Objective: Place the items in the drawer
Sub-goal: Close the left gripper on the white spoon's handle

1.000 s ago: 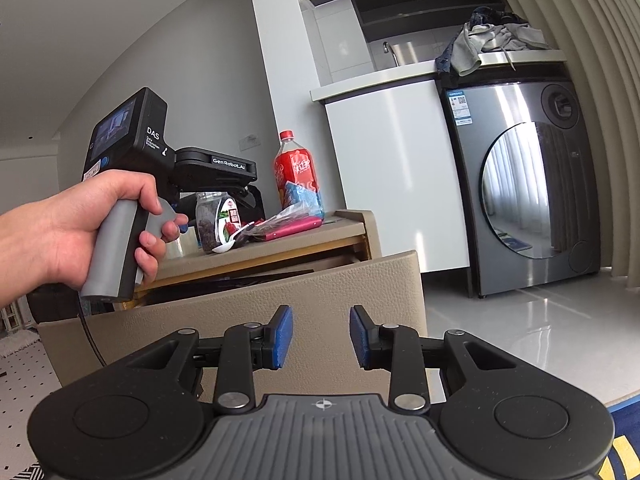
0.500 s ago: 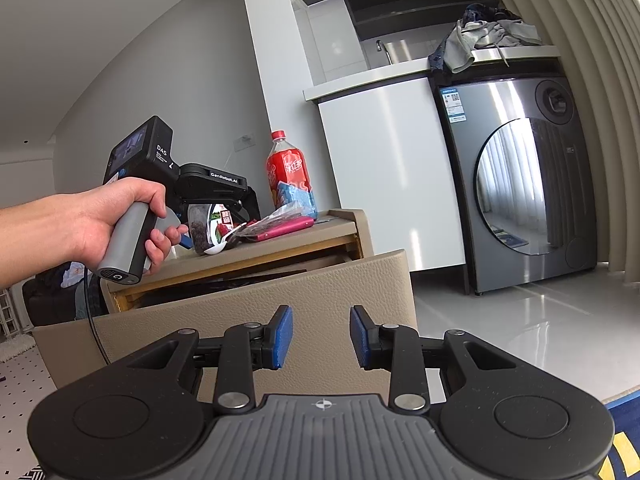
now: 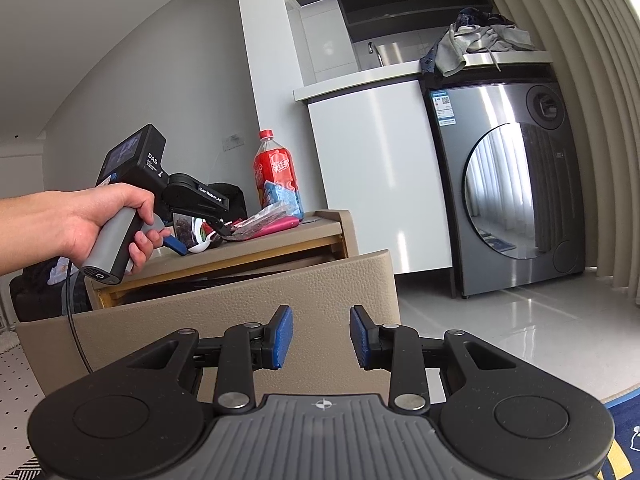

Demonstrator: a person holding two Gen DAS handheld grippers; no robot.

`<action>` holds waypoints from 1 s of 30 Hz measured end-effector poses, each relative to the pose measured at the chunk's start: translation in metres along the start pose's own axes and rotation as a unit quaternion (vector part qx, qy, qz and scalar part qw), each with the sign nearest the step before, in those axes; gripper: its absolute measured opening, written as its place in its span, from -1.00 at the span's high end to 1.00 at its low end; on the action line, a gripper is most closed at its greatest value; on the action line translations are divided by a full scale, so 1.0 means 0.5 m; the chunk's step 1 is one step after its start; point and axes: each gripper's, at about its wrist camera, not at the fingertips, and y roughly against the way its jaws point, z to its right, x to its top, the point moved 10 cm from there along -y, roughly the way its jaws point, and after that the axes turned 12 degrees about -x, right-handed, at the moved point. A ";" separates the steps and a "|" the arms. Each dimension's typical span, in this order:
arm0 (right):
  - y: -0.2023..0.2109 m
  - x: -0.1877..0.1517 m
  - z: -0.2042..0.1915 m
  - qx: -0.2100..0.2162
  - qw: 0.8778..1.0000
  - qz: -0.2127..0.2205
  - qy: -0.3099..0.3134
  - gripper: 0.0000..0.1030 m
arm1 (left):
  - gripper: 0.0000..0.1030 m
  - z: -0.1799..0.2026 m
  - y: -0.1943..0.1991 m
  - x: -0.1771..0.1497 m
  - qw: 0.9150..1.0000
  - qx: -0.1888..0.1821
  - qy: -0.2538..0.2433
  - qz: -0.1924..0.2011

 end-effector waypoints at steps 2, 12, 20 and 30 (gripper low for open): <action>0.000 -0.002 -0.004 0.001 1.000 0.000 0.004 0.31 | -0.49 -0.002 0.001 0.000 1.000 0.000 0.003 0.002; -0.003 0.001 -0.003 0.003 1.000 0.000 0.003 0.31 | -0.19 -0.010 0.008 -0.002 1.000 0.006 0.004 0.004; -0.007 0.007 0.004 -0.003 1.000 0.003 0.001 0.31 | 0.09 -0.009 0.012 -0.003 1.000 0.002 0.003 0.006; -0.012 0.012 0.009 -0.005 1.000 0.003 0.000 0.31 | 0.28 -0.009 0.025 -0.012 1.000 -0.017 0.010 0.014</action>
